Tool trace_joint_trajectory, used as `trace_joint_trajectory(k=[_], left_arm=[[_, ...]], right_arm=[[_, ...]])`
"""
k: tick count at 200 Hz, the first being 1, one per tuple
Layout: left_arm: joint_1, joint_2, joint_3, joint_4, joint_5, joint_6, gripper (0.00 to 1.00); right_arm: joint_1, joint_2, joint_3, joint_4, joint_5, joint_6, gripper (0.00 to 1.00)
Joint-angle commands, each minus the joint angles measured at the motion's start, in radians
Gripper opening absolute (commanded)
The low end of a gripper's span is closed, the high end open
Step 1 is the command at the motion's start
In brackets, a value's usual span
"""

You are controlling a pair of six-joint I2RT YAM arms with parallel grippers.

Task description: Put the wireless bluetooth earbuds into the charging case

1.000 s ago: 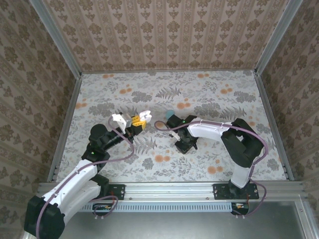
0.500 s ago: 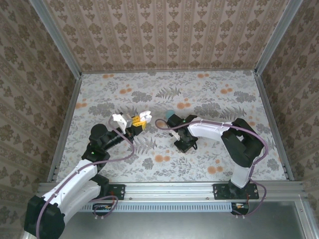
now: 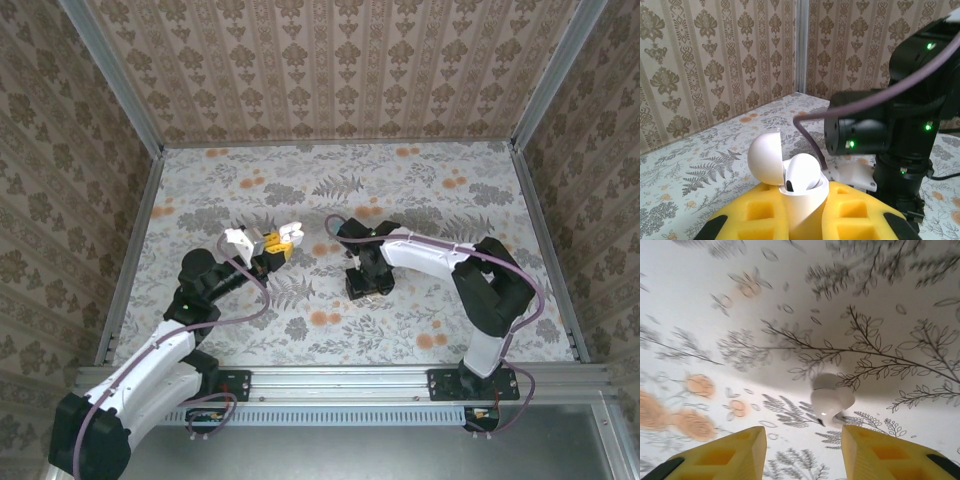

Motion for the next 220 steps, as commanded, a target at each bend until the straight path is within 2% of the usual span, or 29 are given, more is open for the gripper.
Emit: trace_joint_trajectory(k=[1,54,97,220], left_arm=[[0.005,-0.020,0.009,0.022,0.013,0.012,0.00],[0.006,-0.054,-0.004,-0.006,-0.003,0.020,0.00],[0.007,-0.055,-0.006,-0.010,-0.004,0.025,0.00],[0.010,-0.052,-0.001,-0.023,-0.002,0.033,0.00]], right_arm=[[0.012,-0.028,0.068,-0.084,0.059,0.036,0.45],[0.047,0.064,0.171,-0.202,0.156,0.030,0.40],[0.065,0.131,0.208,-0.232,0.174,0.050,0.40],[0.063,0.214,0.182,-0.189,0.218,0.039,0.38]])
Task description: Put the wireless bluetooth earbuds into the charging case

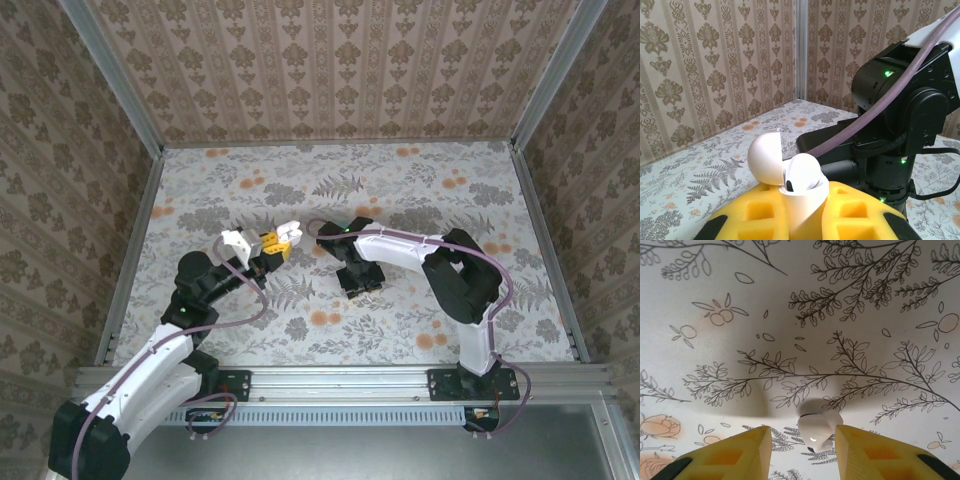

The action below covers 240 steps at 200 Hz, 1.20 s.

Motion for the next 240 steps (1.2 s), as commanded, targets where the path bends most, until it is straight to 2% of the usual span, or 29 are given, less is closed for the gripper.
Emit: trace_joint_trajectory(k=[1,67,138,185,240], left_arm=[[0.009,-0.010,0.000,-0.013,-0.001,0.024,0.00],[0.010,-0.002,0.004,-0.009,0.002,0.024,0.00],[0.010,-0.020,-0.001,-0.016,0.004,0.016,0.00],[0.009,-0.025,-0.002,-0.016,0.008,0.010,0.00],[0.009,-0.029,-0.007,-0.015,0.009,0.006,0.00]], right_arm=[[-0.002,0.022,-0.003,-0.017,0.048,0.001,0.38],[-0.010,0.032,-0.030,-0.008,0.062,-0.001,0.36],[-0.024,0.023,-0.070,0.046,0.024,-0.005,0.32],[-0.033,0.033,-0.064,0.062,0.016,-0.018,0.34],[-0.038,0.031,-0.086,0.088,-0.006,-0.016,0.28]])
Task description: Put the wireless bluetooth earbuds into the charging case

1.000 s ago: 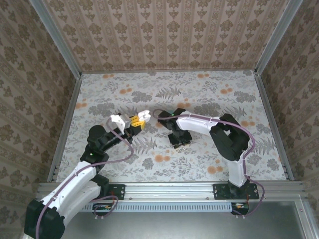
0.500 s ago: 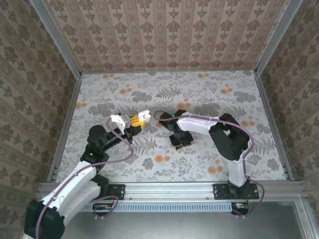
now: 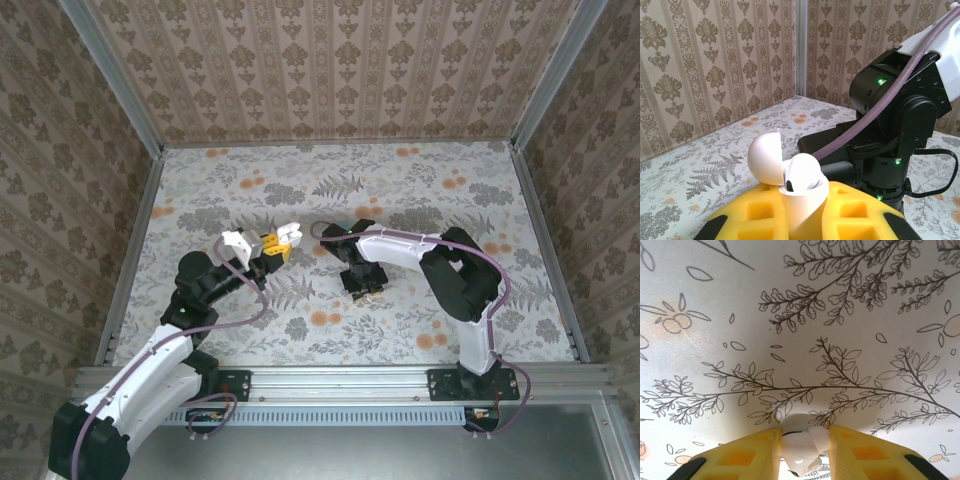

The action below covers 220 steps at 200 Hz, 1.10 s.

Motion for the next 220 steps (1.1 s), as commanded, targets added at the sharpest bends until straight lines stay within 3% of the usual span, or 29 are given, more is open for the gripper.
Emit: trace_joint_trajectory(k=[1,134,176,220], left_arm=[[0.009,-0.020,-0.007,0.011,0.009,-0.001,0.00],[0.010,0.015,0.025,0.036,0.035,-0.005,0.00],[0.010,0.053,0.045,0.083,0.073,-0.022,0.00],[0.009,0.094,0.067,0.167,0.168,-0.081,0.00]], right_arm=[[-0.012,0.017,-0.043,0.051,0.003,-0.004,0.28],[-0.013,-0.401,-0.026,0.113,-0.002,0.042,0.26],[-0.013,-0.568,-0.042,0.264,-0.058,0.063,0.27],[-0.013,-0.700,-0.095,0.564,-0.272,0.071,0.26]])
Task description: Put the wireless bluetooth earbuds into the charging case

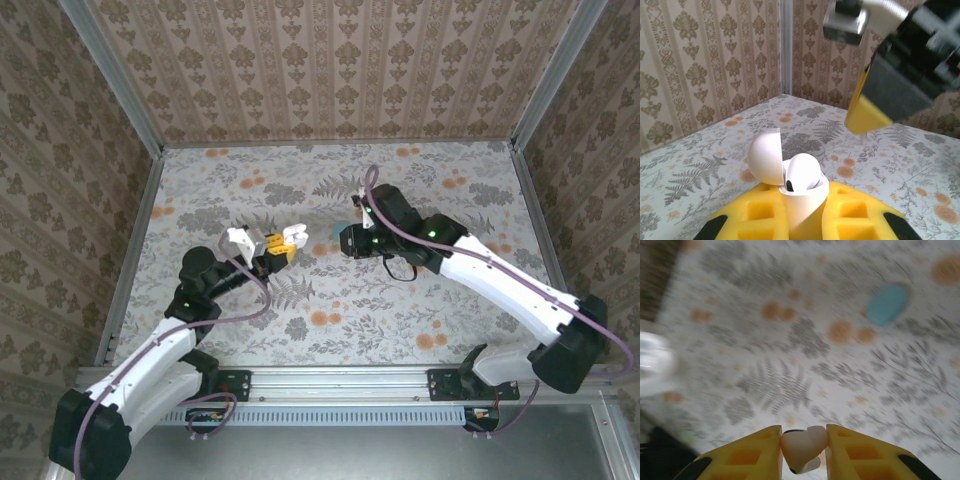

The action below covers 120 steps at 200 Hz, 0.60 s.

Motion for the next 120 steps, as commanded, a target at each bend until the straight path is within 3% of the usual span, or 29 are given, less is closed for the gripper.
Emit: trace_joint_trajectory(k=[1,58,120], left_arm=[[0.009,0.015,0.052,0.107,0.091,-0.058,0.00],[0.009,0.096,0.097,0.251,0.241,-0.206,0.00],[0.010,0.112,0.103,0.342,0.275,-0.300,0.00]], right_arm=[[-0.002,-0.051,-0.034,0.223,-0.164,0.012,0.26],[-0.001,-0.099,-0.072,0.401,-0.366,-0.076,0.26],[-0.002,-0.118,-0.073,0.467,-0.404,-0.139,0.24]])
